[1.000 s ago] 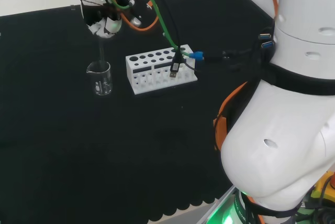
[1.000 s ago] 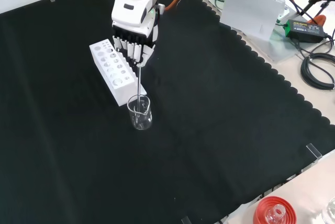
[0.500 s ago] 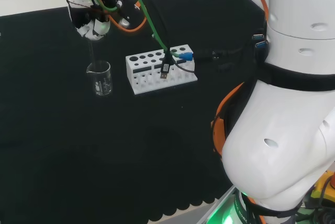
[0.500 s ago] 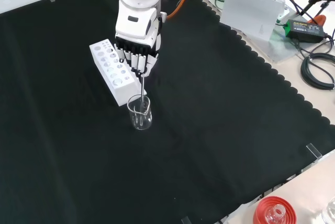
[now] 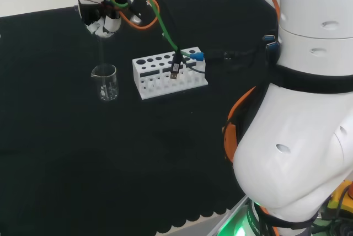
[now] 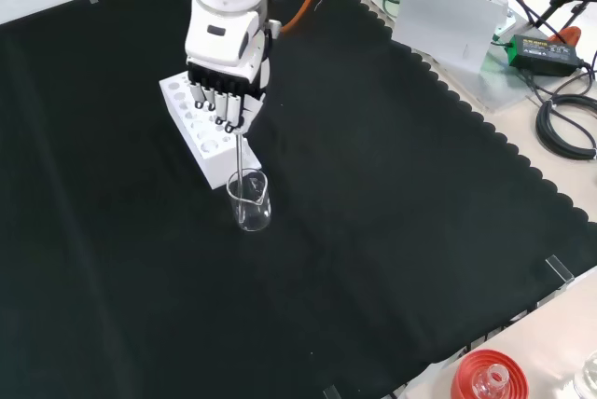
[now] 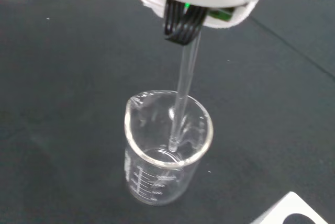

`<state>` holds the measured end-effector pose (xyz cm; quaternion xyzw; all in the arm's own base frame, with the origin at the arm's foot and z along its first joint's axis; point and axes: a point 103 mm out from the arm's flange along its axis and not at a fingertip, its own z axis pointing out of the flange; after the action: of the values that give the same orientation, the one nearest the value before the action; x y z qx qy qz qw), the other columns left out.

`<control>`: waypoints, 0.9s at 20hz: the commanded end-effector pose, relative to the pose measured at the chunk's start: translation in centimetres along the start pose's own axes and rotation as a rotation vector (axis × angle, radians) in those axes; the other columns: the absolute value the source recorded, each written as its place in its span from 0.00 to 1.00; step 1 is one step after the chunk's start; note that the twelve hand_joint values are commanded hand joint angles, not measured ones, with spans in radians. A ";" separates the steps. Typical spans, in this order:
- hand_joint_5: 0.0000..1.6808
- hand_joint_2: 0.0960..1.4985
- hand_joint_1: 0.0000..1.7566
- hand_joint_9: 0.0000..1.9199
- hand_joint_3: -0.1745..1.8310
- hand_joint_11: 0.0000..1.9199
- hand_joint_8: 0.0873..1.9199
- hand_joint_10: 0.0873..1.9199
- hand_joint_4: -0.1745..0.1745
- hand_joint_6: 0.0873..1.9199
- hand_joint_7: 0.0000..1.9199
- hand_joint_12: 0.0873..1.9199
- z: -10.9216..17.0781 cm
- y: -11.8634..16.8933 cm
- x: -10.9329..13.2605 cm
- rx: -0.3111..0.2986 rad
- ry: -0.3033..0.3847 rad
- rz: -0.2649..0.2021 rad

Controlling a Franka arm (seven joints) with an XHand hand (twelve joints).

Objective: Stir in the beaker to the left of the white test tube rack with the glass rod.

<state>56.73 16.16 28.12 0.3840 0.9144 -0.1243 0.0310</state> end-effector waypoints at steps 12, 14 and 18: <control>0.71 0.37 0.76 0.89 0.46 0.84 0.41 0.30 0.00 0.28 0.70 0.37 -0.4 -2.2 2.2 0.031 -0.017 0.033; 0.71 0.37 0.76 0.89 0.46 0.84 0.41 0.30 0.00 0.28 0.70 0.37 -0.5 -2.0 2.7 0.030 -0.016 0.033; 0.71 0.37 0.76 0.89 0.46 0.84 0.41 0.30 0.00 0.28 0.70 0.37 -0.6 -1.3 3.4 0.035 -0.013 0.024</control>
<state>53.48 17.02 28.55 0.3971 0.9063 -0.1409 0.0341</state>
